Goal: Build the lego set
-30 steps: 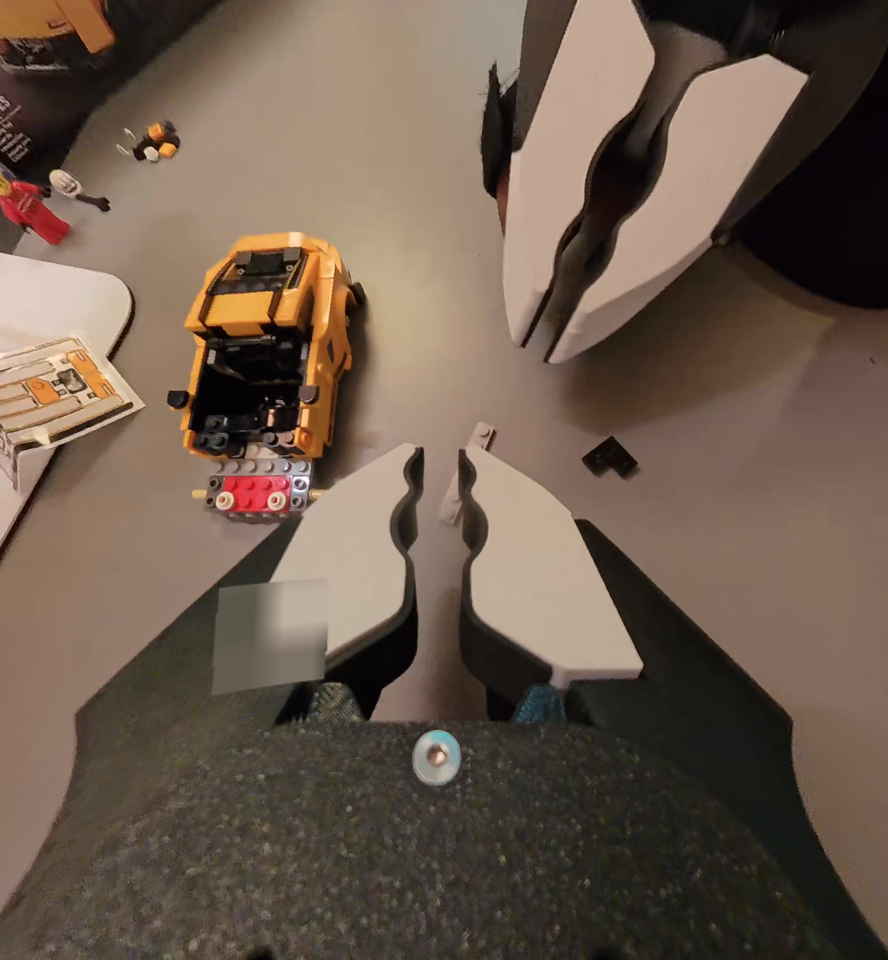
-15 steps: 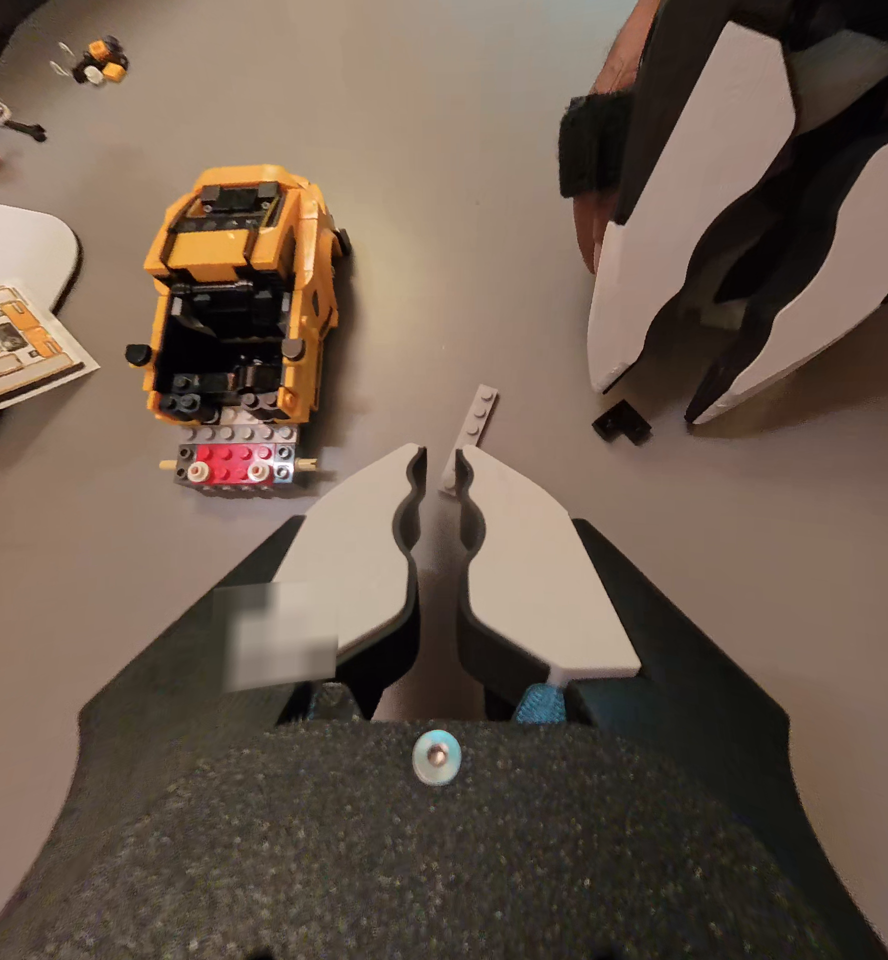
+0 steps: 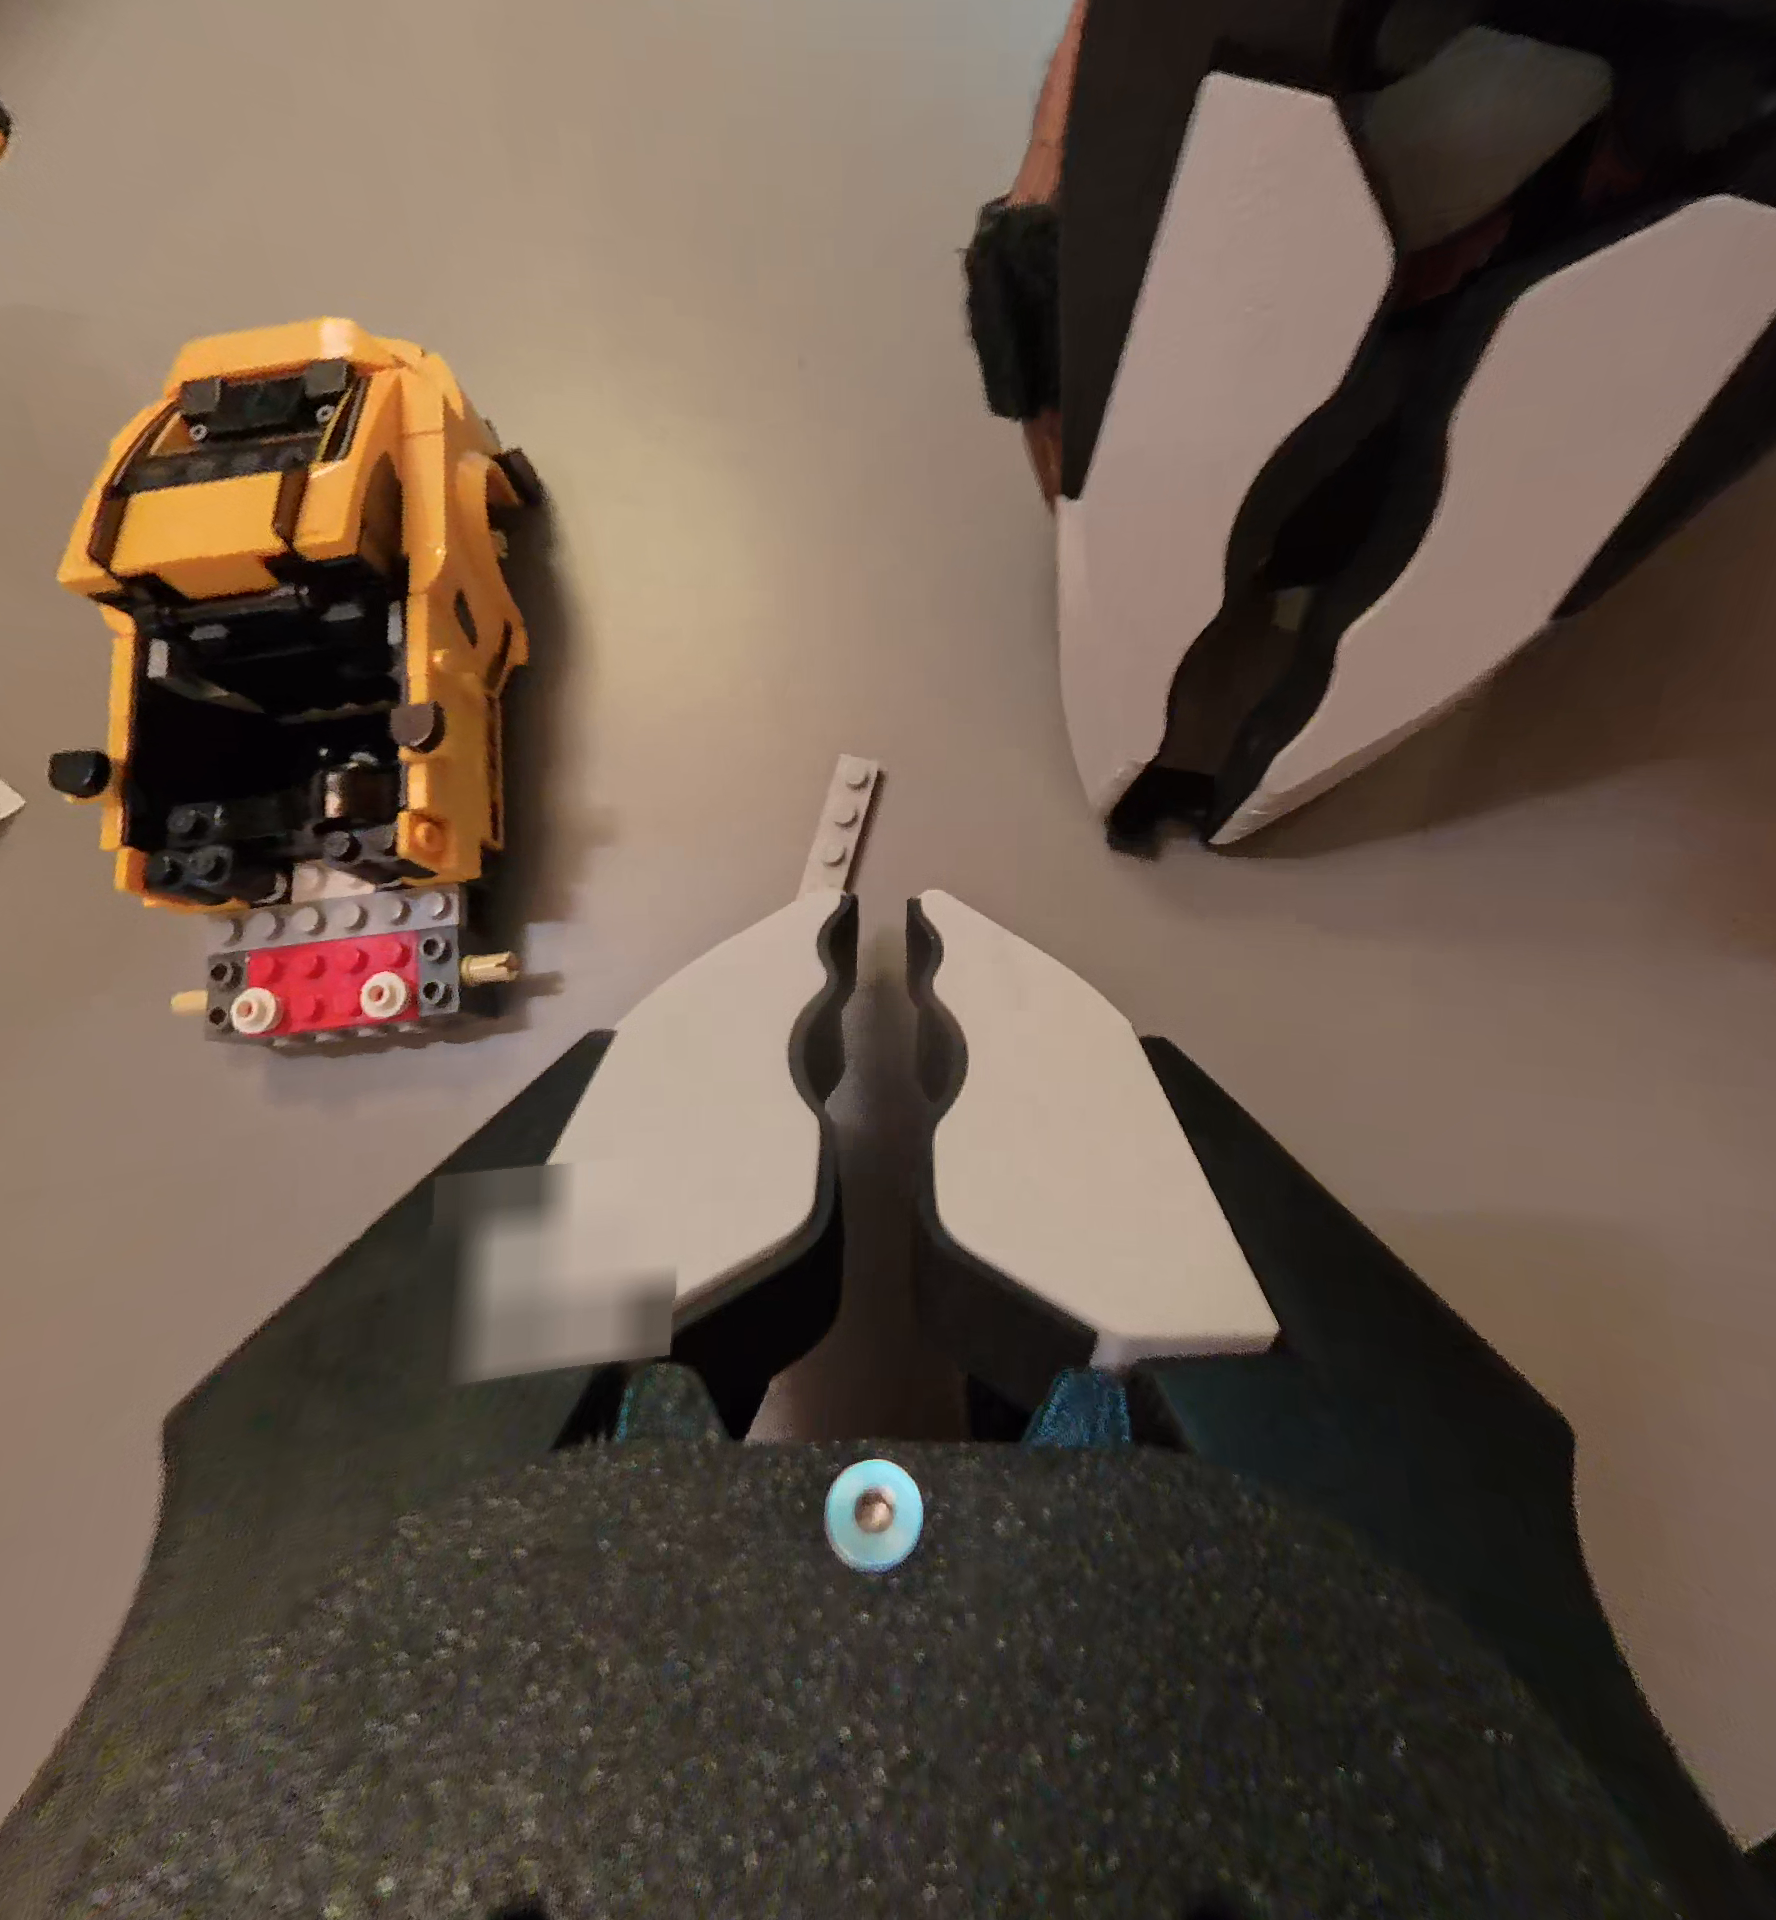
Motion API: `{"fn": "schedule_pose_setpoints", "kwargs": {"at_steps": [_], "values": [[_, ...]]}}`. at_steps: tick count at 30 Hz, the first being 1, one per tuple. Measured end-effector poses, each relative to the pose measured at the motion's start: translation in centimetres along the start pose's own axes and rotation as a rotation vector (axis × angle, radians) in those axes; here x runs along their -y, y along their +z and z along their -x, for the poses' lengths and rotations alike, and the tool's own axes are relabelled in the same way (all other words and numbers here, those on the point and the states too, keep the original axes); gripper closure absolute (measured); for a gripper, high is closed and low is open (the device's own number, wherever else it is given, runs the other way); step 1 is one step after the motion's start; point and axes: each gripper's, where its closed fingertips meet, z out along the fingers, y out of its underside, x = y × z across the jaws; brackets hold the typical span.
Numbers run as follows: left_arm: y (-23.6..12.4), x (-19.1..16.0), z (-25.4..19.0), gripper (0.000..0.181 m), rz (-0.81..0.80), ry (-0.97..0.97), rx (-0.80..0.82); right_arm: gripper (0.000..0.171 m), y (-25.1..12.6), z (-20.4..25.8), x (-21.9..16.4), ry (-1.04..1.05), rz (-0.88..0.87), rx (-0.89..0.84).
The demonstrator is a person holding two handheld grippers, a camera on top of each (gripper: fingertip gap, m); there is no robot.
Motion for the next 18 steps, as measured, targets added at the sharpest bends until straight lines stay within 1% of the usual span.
{"fn": "schedule_pose_setpoints", "kwargs": {"at_steps": [3, 7, 12, 15, 18], "values": [[-0.2, 0.6, -0.8, 0.172, -0.036, 0.025, -0.037, 0.156, -0.5, -0.6, 0.5, 0.039, -0.065, 0.011], [-0.6, 1.5, -1.6, 0.17, -0.098, 0.024, -0.077, 0.156, -1.9, -1.9, 1.7, 0.101, -0.193, 0.002], [-1.5, 2.7, -1.6, 0.168, -0.184, 0.05, -0.059, 0.156, -3.3, -2.8, 2.7, 0.16, -0.312, 0.01], [-2.2, 3.7, -1.6, 0.168, -0.249, 0.089, -0.033, 0.156, -3.9, -2.9, 3.3, 0.217, -0.382, 0.062], [-3.1, 4.8, -2.3, 0.166, -0.319, 0.132, -0.041, 0.156, -4.8, -2.7, 4.0, 0.264, -0.458, 0.137]]}}
